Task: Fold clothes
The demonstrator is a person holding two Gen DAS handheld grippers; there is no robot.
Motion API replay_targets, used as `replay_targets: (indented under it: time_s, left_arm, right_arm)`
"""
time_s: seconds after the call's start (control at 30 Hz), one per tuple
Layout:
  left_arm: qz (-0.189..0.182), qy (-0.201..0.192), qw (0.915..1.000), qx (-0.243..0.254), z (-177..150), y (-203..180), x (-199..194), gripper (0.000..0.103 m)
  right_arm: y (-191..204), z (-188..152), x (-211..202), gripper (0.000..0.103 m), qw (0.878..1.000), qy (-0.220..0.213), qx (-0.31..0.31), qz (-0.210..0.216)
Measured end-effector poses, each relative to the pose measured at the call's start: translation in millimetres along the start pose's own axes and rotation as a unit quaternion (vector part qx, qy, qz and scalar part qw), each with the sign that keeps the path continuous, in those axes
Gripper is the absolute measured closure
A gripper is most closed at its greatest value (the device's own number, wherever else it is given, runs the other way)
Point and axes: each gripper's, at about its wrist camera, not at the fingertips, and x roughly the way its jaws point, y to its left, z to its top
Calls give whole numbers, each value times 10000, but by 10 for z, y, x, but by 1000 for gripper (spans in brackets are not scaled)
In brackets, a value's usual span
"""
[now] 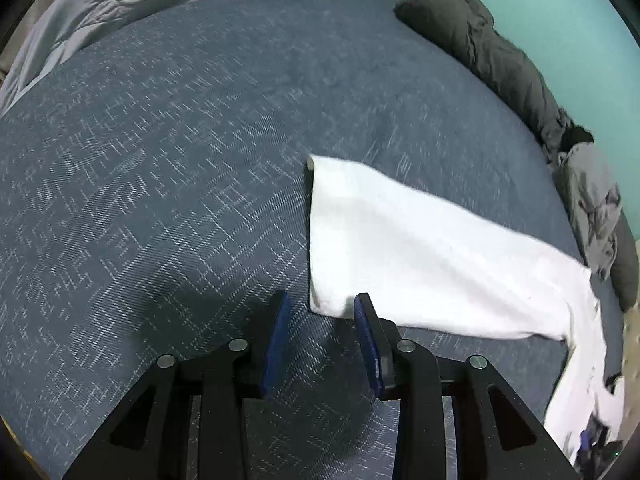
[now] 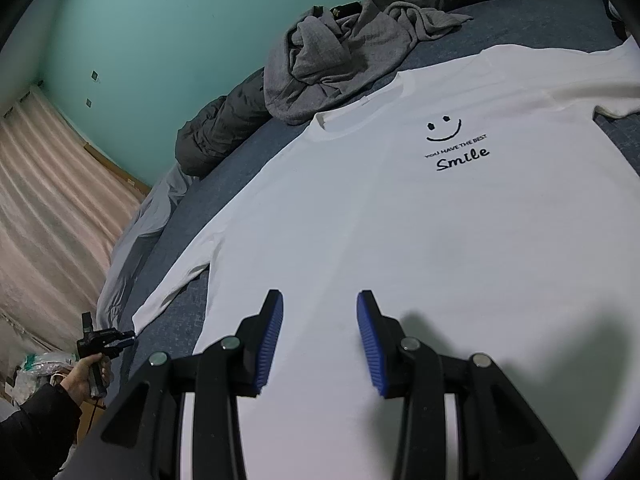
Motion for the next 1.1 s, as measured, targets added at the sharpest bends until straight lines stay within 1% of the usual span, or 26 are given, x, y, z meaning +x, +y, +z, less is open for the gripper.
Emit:
replay_targets:
  time_s: [0.03,0.1,0.2,0.3,0.5,0.63,0.77,0.87,0.97,1.0,1.03,1.1]
  left_arm:
    - [29,26,10000,-40,4,12,8,98]
    - [102,50,9999,10,11,3,-1,99]
    - [309,-67,9994,145,64,-18,-113,99]
    - [397,-177,9990,56,136,64,-220,99]
    - [592,-45,9982,93,77,168,-139,99]
    - [733,-78,9971,195,26,153,-99,99]
    - [746,-125,9970,138,-8,160,-192,93]
    - [954,-98,9954,68,-99,192,-323,92]
    - [847,-112,9963,74,-256,171,-506,92]
    - [782,-86,9967,173,-347,128,-560,91]
    - [713,-53,9970,289,-450,80,-614,90]
    - [501,-19,9975,499,-629,-53,-735,84]
  right_arm:
    - [-4,3,-1,65,10000,-3,8,-1]
    - [-12,8,-4,65,10000,-9,25,-3]
    - [-21,15,-8,65,10000,-17,44,-5]
    - [-12,15,-9,65,10000,-14,31,8]
    - [-30,29,-10,65,10000,-16,47,12]
    - [-35,28,-11,65,10000,2,55,9]
    - [-37,31,-22,65,10000,26,61,-5]
    - [-44,46,-68,65,9999,48,93,-29]
    - [-61,116,-199,64,9999,74,109,-69]
    - [-73,143,-255,58,9999,79,125,-88]
    - [-85,171,-311,50,9998,84,141,-107]
    - [-153,230,-472,49,9996,138,211,-110]
